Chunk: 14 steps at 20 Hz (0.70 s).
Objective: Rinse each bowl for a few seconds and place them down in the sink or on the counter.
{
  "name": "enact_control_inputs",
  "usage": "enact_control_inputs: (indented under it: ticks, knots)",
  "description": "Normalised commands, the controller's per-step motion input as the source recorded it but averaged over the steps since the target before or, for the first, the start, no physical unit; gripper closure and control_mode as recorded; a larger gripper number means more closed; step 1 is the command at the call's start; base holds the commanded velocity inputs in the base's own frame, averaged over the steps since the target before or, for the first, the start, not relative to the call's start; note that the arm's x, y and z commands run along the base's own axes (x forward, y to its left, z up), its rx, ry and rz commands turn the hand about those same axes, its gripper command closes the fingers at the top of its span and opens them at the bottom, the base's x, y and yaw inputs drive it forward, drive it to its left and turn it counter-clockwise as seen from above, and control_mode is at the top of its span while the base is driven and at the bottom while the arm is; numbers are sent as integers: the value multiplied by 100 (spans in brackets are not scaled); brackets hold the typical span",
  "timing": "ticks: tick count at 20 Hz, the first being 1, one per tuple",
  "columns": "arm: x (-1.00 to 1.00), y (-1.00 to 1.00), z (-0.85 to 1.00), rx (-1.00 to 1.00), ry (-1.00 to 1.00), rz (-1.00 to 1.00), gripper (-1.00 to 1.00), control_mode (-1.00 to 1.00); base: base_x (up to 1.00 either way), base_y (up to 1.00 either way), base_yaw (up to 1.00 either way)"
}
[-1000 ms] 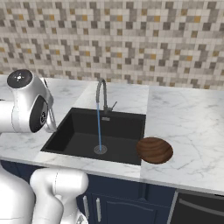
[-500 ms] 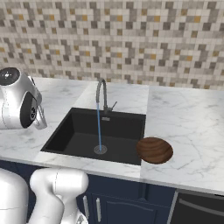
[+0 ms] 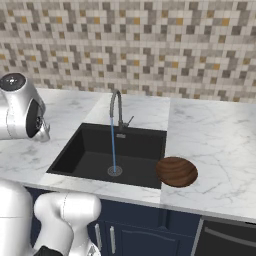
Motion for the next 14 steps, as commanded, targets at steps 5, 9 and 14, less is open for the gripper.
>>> enact_control_inputs:
  ticks: [5,9,14]
  knots:
    - [26,31,-8,4,3,6,-100,-100,0,0,0]
    - [23,35,-15,0,0,4,-100,-100,0,0,0]
    - [21,31,-17,0,2,4,-100,-100,0,0,0]
